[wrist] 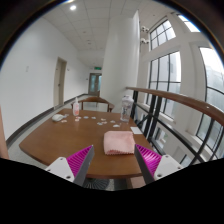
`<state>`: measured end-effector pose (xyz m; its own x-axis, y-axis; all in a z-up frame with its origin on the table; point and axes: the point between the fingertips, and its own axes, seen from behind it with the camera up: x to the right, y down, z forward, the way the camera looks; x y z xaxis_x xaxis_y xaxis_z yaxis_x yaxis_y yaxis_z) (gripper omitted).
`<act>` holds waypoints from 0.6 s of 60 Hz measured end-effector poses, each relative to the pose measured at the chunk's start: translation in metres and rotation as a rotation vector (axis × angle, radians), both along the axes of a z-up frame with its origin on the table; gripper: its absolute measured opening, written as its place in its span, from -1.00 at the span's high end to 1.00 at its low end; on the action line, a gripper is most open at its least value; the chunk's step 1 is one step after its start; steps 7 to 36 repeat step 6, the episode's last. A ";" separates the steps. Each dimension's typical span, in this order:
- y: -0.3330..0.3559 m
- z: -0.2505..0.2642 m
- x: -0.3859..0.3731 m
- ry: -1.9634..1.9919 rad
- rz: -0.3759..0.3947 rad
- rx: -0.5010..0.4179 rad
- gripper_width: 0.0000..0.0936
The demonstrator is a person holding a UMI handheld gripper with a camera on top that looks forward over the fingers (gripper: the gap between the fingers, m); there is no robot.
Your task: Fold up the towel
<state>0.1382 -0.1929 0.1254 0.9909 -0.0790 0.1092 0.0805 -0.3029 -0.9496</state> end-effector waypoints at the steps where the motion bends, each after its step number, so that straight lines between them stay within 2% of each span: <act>1: -0.003 -0.002 -0.002 0.000 0.009 -0.005 -0.82; 36: 0.001 -0.008 -0.008 0.029 0.023 -0.009 -0.82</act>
